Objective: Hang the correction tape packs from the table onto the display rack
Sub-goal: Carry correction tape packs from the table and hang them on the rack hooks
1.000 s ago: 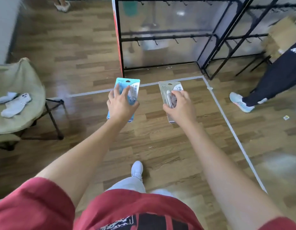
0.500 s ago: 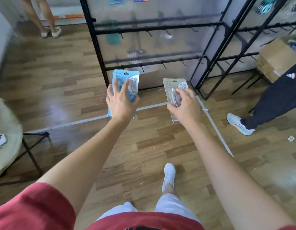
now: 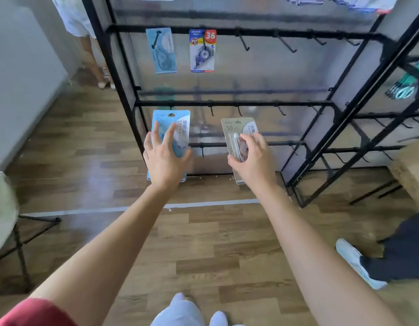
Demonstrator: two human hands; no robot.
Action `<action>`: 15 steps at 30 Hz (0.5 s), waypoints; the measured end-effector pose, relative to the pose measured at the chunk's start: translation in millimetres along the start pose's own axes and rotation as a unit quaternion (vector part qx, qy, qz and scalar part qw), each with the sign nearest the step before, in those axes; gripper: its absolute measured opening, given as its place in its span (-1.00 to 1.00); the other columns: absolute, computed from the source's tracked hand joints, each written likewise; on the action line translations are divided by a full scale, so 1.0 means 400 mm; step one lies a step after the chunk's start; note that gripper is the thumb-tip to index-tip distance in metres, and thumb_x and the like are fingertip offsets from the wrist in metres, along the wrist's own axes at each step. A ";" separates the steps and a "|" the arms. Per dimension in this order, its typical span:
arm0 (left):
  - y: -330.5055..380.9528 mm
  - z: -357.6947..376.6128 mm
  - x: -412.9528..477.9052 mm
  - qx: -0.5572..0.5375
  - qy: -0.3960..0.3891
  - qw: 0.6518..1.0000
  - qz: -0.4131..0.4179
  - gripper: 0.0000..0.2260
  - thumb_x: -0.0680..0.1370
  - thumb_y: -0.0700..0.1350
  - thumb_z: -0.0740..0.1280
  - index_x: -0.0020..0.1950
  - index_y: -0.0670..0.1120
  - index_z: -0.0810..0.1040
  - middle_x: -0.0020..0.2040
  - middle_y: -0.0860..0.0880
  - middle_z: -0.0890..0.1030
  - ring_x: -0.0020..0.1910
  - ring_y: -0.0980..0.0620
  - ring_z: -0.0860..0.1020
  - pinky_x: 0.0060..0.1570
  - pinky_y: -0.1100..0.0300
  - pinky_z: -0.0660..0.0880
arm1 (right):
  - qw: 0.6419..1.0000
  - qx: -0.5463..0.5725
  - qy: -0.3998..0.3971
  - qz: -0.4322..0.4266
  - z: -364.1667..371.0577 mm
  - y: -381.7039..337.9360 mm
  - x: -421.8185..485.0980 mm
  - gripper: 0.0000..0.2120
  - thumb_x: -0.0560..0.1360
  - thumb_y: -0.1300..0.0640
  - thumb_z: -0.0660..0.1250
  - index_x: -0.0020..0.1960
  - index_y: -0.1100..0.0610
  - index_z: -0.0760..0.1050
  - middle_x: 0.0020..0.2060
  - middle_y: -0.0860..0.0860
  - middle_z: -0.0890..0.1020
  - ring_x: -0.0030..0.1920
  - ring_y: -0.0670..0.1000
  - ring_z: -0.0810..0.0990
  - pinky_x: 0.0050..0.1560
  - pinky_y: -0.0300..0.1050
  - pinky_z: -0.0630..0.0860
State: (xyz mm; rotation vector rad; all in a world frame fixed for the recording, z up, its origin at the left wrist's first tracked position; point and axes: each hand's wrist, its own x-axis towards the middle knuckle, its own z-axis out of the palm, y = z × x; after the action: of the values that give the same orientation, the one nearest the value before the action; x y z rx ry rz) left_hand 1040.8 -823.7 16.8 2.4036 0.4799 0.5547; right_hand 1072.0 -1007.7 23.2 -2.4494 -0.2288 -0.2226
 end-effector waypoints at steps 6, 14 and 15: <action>0.039 0.051 0.140 -0.013 0.038 0.999 0.008 -0.43 0.49 -0.01 0.38 0.48 0.07 0.30 0.55 -0.08 0.10 0.50 -0.12 0.08 0.42 0.00 0.11 | 0.999 0.001 0.014 -0.034 0.014 0.022 0.153 -0.47 0.42 0.07 0.41 0.35 0.14 0.41 0.40 0.14 0.33 0.38 0.15 0.30 0.29 -0.08 0.24; 0.025 0.101 0.355 -0.034 0.087 0.995 0.020 -0.43 0.48 -0.05 0.40 0.47 0.02 0.33 0.54 -0.10 0.13 0.49 -0.16 0.10 0.39 -0.01 0.13 | 0.998 0.014 0.019 -0.051 0.064 0.002 0.364 -0.45 0.44 0.03 0.40 0.38 0.13 0.37 0.43 0.14 0.28 0.42 0.14 0.24 0.37 -0.04 0.21; 0.021 0.107 0.379 -0.036 0.090 0.995 0.025 -0.43 0.48 -0.05 0.40 0.47 0.01 0.34 0.54 -0.11 0.14 0.48 -0.17 0.11 0.39 -0.02 0.13 | 0.998 0.019 0.020 -0.053 0.072 -0.001 0.384 -0.45 0.44 0.04 0.41 0.38 0.13 0.38 0.43 0.14 0.28 0.42 0.14 0.24 0.37 -0.05 0.21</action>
State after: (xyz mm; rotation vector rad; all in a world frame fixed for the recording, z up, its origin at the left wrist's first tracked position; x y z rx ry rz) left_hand 1191.9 -780.9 32.0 2.3129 0.4688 0.8008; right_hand 1223.9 -972.6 34.5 -2.3959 -0.3421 -0.3095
